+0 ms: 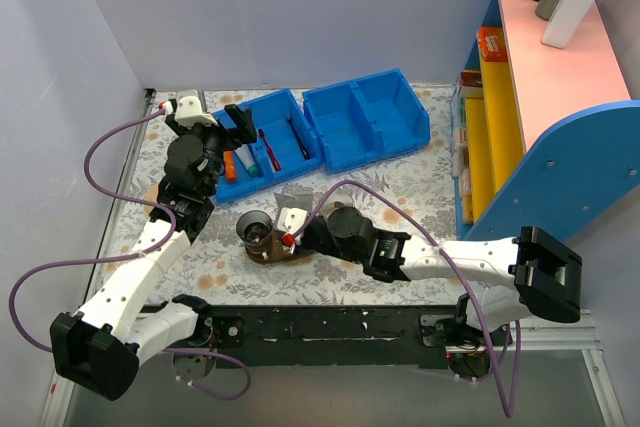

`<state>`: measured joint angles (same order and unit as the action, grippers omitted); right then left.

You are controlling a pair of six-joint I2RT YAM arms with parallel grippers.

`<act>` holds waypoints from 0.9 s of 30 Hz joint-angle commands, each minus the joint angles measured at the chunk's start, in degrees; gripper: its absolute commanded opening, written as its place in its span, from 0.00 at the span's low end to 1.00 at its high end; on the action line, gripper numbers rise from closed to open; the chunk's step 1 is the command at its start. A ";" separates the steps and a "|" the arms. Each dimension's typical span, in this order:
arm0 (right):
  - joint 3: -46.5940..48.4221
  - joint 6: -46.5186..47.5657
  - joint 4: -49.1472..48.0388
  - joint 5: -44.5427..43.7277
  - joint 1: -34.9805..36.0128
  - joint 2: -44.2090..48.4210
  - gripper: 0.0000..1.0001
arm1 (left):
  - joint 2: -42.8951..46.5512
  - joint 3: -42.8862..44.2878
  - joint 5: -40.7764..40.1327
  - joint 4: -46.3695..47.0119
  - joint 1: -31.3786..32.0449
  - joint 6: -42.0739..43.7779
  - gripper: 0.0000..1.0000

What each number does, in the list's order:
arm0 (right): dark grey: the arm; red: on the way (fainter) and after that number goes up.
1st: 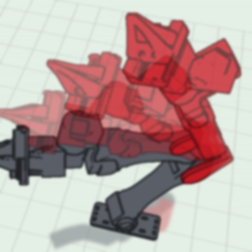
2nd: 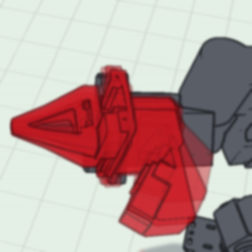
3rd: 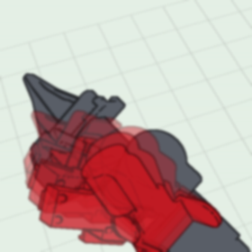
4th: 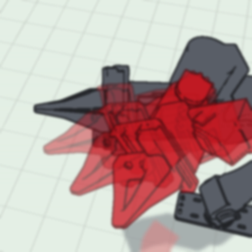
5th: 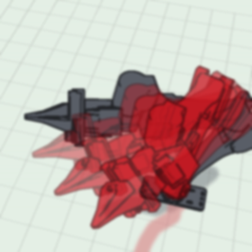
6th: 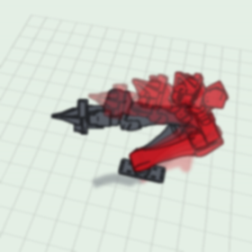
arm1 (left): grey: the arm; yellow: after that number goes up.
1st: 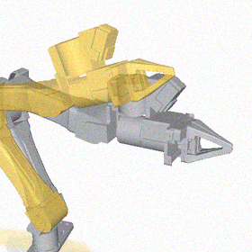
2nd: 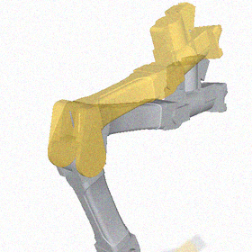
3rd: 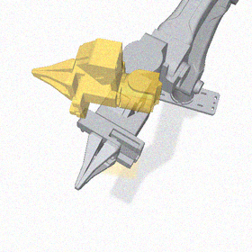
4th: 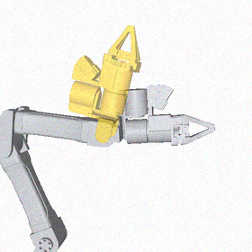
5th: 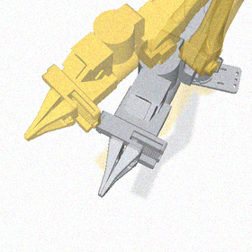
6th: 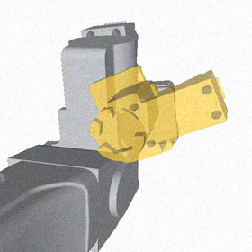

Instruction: Prepare toiletry sets of a toothbrush and toothpaste on the tray

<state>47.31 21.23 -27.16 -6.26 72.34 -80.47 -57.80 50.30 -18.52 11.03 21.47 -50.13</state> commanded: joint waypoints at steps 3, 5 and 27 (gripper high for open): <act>-0.99 -0.40 -0.26 -1.03 -0.26 1.89 0.34 | 0.85 0.06 0.51 0.40 -0.12 0.65 0.98; -1.08 -0.49 -0.35 -1.03 -0.27 1.98 0.35 | 0.85 0.06 0.51 0.49 -0.20 0.65 0.98; -1.52 -1.98 -0.44 -0.51 -0.27 3.91 0.69 | 0.67 0.15 0.77 0.40 -0.20 0.56 0.98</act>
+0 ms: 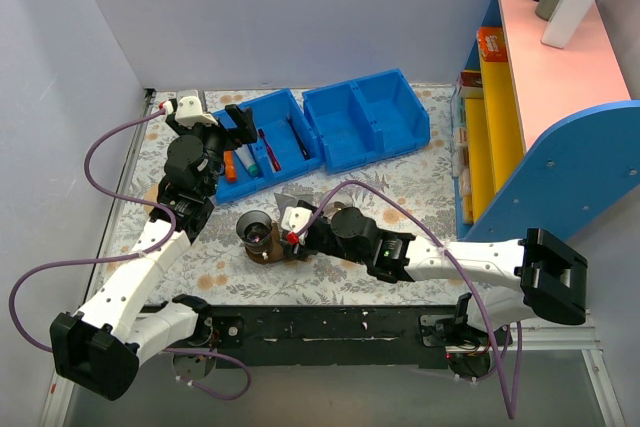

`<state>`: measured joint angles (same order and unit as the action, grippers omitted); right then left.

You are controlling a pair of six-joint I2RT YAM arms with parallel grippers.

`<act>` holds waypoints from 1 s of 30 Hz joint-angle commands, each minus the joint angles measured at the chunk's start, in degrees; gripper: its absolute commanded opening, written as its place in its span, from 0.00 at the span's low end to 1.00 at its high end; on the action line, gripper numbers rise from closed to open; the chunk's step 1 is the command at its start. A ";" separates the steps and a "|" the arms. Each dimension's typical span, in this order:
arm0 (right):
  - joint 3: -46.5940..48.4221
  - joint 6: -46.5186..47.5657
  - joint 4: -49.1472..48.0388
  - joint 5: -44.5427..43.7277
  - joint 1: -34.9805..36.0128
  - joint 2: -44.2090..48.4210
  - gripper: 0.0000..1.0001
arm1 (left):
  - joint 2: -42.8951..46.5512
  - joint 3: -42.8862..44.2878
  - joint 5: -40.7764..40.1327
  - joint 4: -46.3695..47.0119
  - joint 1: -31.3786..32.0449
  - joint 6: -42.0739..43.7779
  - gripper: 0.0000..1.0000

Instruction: Prepare toiletry sets of a toothbrush and toothpaste on the tray

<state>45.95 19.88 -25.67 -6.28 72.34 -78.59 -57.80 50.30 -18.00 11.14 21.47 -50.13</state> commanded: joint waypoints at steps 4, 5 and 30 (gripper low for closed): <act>0.27 -0.81 -1.58 0.04 -0.18 1.95 0.80 | 0.58 0.14 0.33 0.29 -0.12 0.47 0.98; 0.28 -0.89 -1.58 0.04 -0.18 2.03 0.81 | 0.58 0.15 0.33 0.20 -0.12 0.47 0.98; 1.68 -7.04 -3.68 1.02 -0.27 9.15 0.91 | 0.76 0.23 0.60 0.03 -0.12 0.38 0.98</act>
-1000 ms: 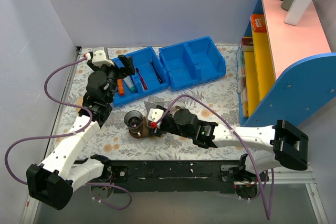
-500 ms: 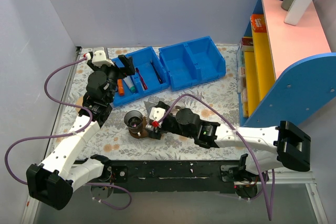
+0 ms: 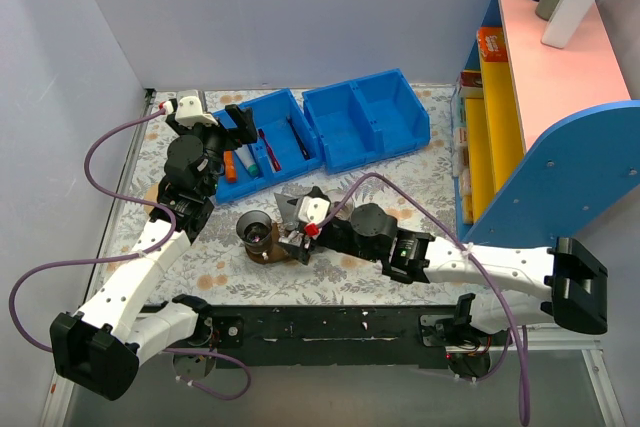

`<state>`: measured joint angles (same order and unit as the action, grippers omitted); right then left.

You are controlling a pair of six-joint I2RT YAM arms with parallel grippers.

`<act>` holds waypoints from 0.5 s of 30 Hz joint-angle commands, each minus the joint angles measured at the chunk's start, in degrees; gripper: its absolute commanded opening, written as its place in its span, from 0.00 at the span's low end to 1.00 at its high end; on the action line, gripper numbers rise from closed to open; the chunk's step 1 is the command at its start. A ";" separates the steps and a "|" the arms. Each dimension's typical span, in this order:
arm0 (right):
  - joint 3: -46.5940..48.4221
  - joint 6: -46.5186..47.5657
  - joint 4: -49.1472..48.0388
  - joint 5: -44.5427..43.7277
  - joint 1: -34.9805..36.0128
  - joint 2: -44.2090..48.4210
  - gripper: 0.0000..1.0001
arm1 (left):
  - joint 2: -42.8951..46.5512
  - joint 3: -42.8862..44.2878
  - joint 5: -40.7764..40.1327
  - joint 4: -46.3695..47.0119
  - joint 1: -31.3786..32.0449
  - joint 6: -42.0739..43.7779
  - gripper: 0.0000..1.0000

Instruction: Prepare toiletry sets of a toothbrush and toothpaste on the tray

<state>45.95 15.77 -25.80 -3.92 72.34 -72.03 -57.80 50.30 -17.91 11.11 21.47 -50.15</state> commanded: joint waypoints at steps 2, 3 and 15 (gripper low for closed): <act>2.47 -3.99 -3.20 -3.54 -0.53 3.29 0.92 | 0.67 0.32 0.42 0.05 -0.12 0.32 0.98; 2.82 -5.65 -2.77 -3.72 -1.49 3.56 0.92 | 0.76 0.41 0.42 -0.13 -0.12 0.23 0.98; 3.44 -17.43 6.11 -5.57 -16.42 8.39 0.91 | 1.29 4.18 -0.11 -6.45 -0.20 -5.83 0.98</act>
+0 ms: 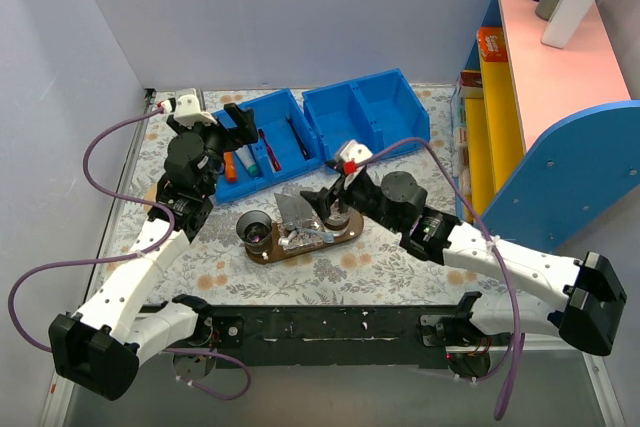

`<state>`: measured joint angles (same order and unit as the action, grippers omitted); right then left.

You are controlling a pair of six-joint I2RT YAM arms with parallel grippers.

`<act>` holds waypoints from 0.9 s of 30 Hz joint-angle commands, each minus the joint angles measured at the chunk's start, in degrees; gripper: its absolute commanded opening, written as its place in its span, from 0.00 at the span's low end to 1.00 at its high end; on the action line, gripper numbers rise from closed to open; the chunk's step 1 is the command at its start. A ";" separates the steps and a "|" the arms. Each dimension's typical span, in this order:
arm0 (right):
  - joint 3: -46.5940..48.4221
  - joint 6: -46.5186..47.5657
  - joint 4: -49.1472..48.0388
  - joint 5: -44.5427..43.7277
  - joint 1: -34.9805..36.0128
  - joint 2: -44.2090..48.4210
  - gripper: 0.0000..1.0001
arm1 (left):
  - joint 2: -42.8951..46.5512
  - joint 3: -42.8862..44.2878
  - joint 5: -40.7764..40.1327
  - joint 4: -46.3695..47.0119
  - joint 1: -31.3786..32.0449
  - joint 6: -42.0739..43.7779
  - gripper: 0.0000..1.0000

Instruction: Prepare toiletry sets of a toothbrush and toothpaste on the tray

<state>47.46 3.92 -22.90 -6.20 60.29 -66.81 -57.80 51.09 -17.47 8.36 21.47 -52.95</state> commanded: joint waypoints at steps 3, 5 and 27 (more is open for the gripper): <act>0.71 -7.61 5.57 -4.78 -8.33 6.15 0.91 | 0.85 5.42 -0.54 -8.00 -0.47 -4.97 0.98; 0.35 -8.23 7.68 -6.02 -10.27 8.78 0.93 | 0.58 7.44 -0.72 -13.44 -0.73 -7.25 0.98; -1.58 -11.13 22.54 -8.74 -23.11 26.72 0.97 | 17.01 11.57 -5.72 -43.86 -6.53 -9.98 0.98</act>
<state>46.19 -6.13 -1.65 -13.61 37.34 -41.87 -45.28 61.12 -21.06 -30.57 15.16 -64.29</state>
